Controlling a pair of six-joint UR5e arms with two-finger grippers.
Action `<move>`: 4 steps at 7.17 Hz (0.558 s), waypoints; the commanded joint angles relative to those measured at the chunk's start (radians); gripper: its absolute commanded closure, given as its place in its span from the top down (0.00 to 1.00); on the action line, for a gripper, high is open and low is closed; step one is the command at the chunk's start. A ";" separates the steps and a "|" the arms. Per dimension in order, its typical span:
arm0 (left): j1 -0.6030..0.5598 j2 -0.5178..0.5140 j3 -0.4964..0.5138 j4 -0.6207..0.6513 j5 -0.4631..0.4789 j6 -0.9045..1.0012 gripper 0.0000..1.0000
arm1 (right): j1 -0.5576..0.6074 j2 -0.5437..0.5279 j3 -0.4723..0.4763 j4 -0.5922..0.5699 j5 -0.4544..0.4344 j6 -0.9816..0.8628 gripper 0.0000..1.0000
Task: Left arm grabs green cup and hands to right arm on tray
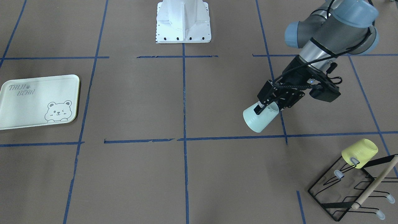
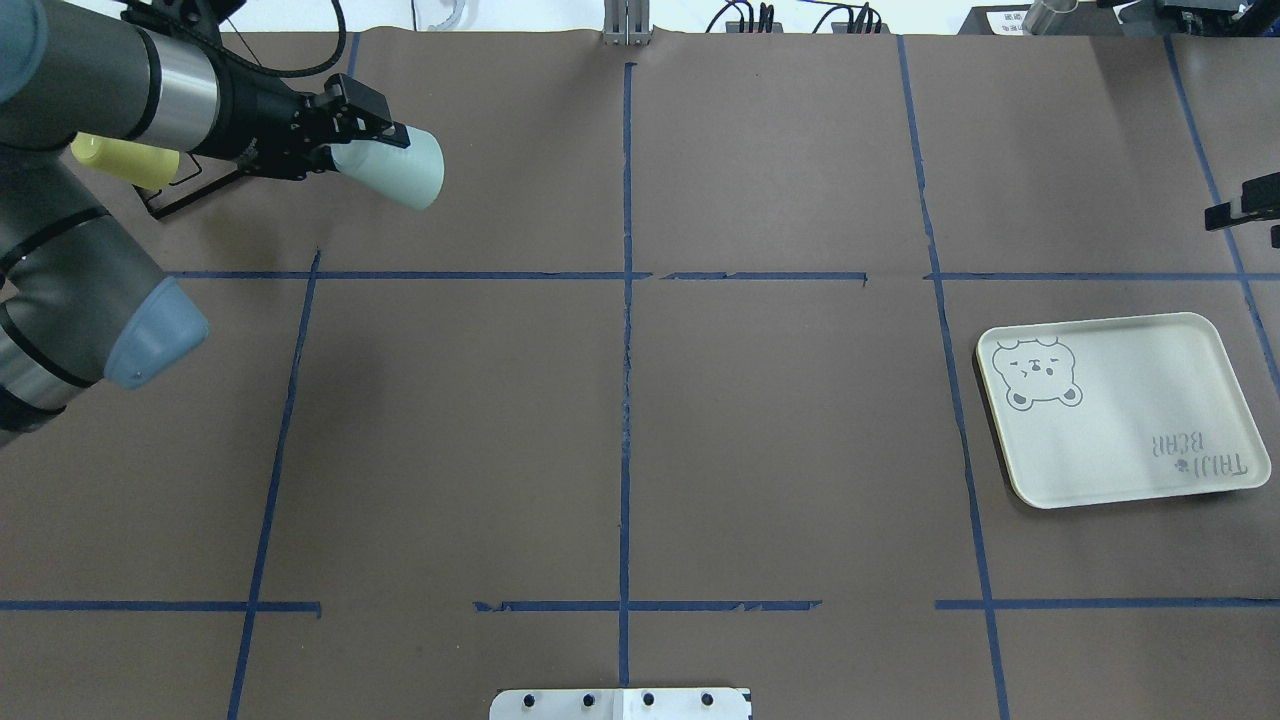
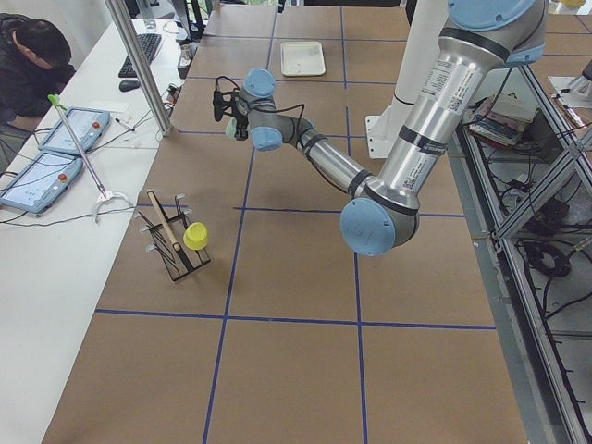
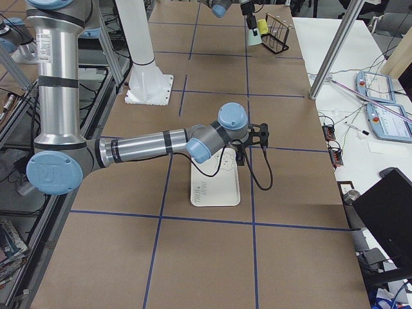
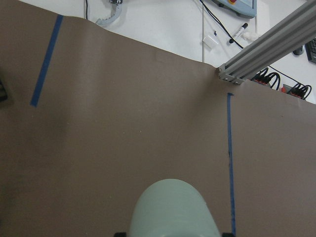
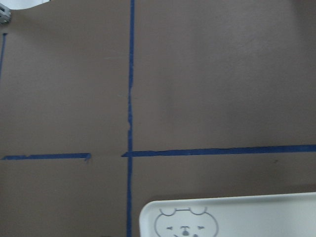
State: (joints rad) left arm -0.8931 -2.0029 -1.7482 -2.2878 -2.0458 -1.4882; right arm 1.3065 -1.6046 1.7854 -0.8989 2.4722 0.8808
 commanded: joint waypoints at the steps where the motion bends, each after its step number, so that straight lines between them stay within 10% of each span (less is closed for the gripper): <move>1: 0.139 0.012 -0.101 -0.042 0.076 -0.169 0.38 | -0.161 0.003 0.002 0.331 -0.039 0.350 1.00; 4: 0.313 0.012 -0.105 -0.317 0.163 -0.464 0.41 | -0.285 0.017 -0.007 0.749 -0.087 0.712 1.00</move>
State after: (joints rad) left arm -0.6554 -1.9908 -1.8518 -2.4912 -1.9384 -1.8384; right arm 1.0633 -1.5932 1.7821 -0.3149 2.3954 1.4596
